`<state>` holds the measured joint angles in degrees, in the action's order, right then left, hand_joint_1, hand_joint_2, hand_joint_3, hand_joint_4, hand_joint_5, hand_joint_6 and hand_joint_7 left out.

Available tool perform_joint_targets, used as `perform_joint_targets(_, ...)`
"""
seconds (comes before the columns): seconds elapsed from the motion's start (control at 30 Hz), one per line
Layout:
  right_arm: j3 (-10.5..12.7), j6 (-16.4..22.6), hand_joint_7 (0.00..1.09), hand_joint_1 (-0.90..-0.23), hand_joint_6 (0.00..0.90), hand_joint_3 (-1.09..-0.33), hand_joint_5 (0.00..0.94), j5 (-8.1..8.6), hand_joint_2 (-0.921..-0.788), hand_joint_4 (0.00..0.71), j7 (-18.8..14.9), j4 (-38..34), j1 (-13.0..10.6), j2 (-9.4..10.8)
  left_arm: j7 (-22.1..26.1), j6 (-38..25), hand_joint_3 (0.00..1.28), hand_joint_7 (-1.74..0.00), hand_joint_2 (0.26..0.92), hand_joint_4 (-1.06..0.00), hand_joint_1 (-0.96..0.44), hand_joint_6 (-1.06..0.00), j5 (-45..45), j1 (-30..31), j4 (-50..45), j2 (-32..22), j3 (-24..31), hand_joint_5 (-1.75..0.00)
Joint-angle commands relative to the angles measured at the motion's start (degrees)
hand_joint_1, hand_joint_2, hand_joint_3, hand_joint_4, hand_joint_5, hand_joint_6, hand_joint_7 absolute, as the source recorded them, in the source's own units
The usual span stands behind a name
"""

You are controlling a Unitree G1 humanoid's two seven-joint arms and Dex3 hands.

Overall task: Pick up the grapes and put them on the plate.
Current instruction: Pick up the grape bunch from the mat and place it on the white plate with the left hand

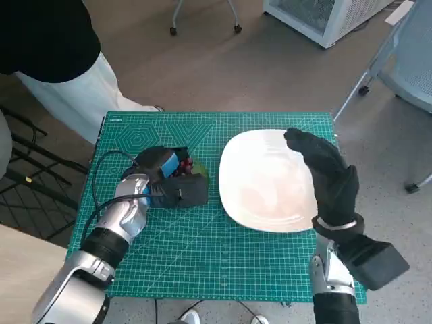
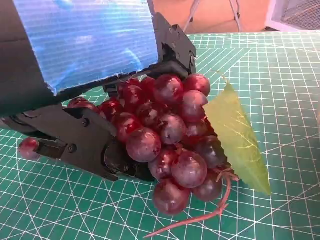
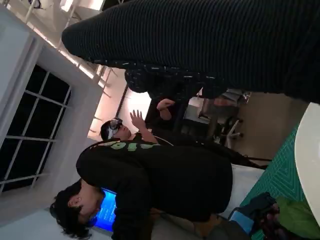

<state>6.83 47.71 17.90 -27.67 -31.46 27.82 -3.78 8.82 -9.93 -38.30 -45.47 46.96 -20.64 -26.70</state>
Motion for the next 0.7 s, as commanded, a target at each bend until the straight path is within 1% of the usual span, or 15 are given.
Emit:
perform_joint_targets(0.03, 0.35, -0.57, 0.56, -0.734, 0.017, -0.692, 0.001, 0.20, -0.921, 0.355, 0.19, -0.63, -0.40, 0.26, 1.29, -0.67, 0.17, -1.28, 0.920, -0.53, 0.00, -0.54, 0.01, 1.07, 0.02, -0.53, -0.20, -1.32)
perform_joint_targets(0.2, 0.46, -0.43, 0.56, -0.734, 0.017, -0.693, 0.001, 0.14, -0.921, 0.355, 0.21, -0.83, -0.27, 0.19, 2.14, -1.81, 0.20, -1.32, 0.920, -0.50, 0.00, -0.51, -0.06, 1.54, -3.39, -1.30, 0.17, -1.35)
perform_joint_targets(0.33, 0.61, -0.44, 0.56, -0.734, 0.017, -0.693, 0.001, 0.26, -0.921, 0.356, 0.11, -0.96, -0.11, 0.08, 3.38, -3.26, 0.22, -1.34, 0.921, -0.48, 0.00, -0.48, -0.10, 2.43, -8.17, -2.39, 0.72, -1.38)
perform_joint_targets(0.4, 0.71, -0.50, 0.56, -0.734, 0.016, -0.693, 0.001, 0.34, -0.921, 0.356, 0.05, -1.01, 0.00, 0.01, 4.12, -4.08, 0.22, -1.28, 0.920, -0.47, 0.00, -0.50, -0.10, 3.18, -11.37, -3.10, 1.16, -1.43)
perform_joint_targets(0.47, 0.83, -0.60, 0.56, -0.734, 0.016, -0.693, 0.001, 0.46, -0.921, 0.355, 0.00, -1.04, 0.12, -0.07, 4.82, -4.96, 0.21, -1.16, 0.921, -0.46, 0.00, -0.55, -0.16, 4.07, -14.98, -3.88, 1.73, -1.50)
perform_joint_targets(0.53, 0.95, -0.70, 0.56, -0.733, 0.016, -0.693, 0.001, 0.57, -0.921, 0.355, -0.05, -1.08, 0.25, -0.15, 5.39, -5.83, 0.20, -1.08, 0.921, -0.47, 0.01, -0.58, -0.24, 5.14, -18.95, -4.69, 2.46, -1.53)
perform_joint_targets(0.7, 1.28, -0.81, 0.56, -0.725, 0.015, -0.695, 0.000, 0.76, -0.921, 0.355, -0.12, -1.25, 0.58, -0.29, 5.67, -7.20, 0.19, -1.05, 0.921, -0.49, 0.00, -0.59, -0.14, 8.64, -29.40, -6.35, 5.02, -1.53)
